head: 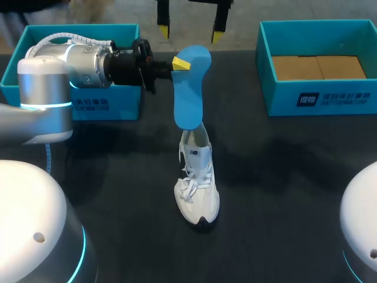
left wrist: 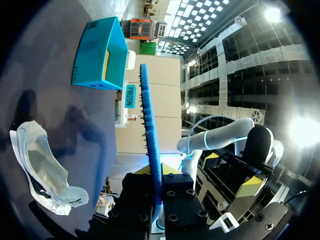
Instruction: Take the shoe out of the shoebox, open the shoe tongue, remove and reinsert the insole, then place the shoe into the shoebox
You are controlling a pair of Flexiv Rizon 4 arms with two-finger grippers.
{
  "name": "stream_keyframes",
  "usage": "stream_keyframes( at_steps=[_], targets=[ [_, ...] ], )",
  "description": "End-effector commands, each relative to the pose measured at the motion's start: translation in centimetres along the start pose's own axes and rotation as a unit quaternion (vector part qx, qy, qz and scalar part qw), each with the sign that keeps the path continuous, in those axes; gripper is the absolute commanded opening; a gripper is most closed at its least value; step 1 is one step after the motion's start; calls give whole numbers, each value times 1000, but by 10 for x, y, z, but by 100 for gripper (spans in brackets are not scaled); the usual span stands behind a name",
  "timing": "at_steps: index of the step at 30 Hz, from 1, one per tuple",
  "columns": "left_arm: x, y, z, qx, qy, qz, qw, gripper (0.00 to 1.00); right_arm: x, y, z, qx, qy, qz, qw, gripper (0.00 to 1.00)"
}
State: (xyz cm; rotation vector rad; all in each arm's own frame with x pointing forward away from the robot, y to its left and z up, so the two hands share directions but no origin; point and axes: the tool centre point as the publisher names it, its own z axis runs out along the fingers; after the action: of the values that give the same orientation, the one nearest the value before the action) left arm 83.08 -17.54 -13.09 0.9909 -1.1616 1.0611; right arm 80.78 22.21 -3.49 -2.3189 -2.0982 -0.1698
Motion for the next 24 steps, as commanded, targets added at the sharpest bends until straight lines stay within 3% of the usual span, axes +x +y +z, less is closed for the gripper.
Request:
stream_keyframes(
  at_steps=[1, 24],
  targets=[
    [0, 0, 0, 0, -1, 0, 1000, 0, 0, 1, 0, 0, -1, 0, 1000, 100],
    [0, 0, 0, 0, -1, 0, 1000, 0, 0, 1, 0, 0, -1, 0, 1000, 100]
  ],
)
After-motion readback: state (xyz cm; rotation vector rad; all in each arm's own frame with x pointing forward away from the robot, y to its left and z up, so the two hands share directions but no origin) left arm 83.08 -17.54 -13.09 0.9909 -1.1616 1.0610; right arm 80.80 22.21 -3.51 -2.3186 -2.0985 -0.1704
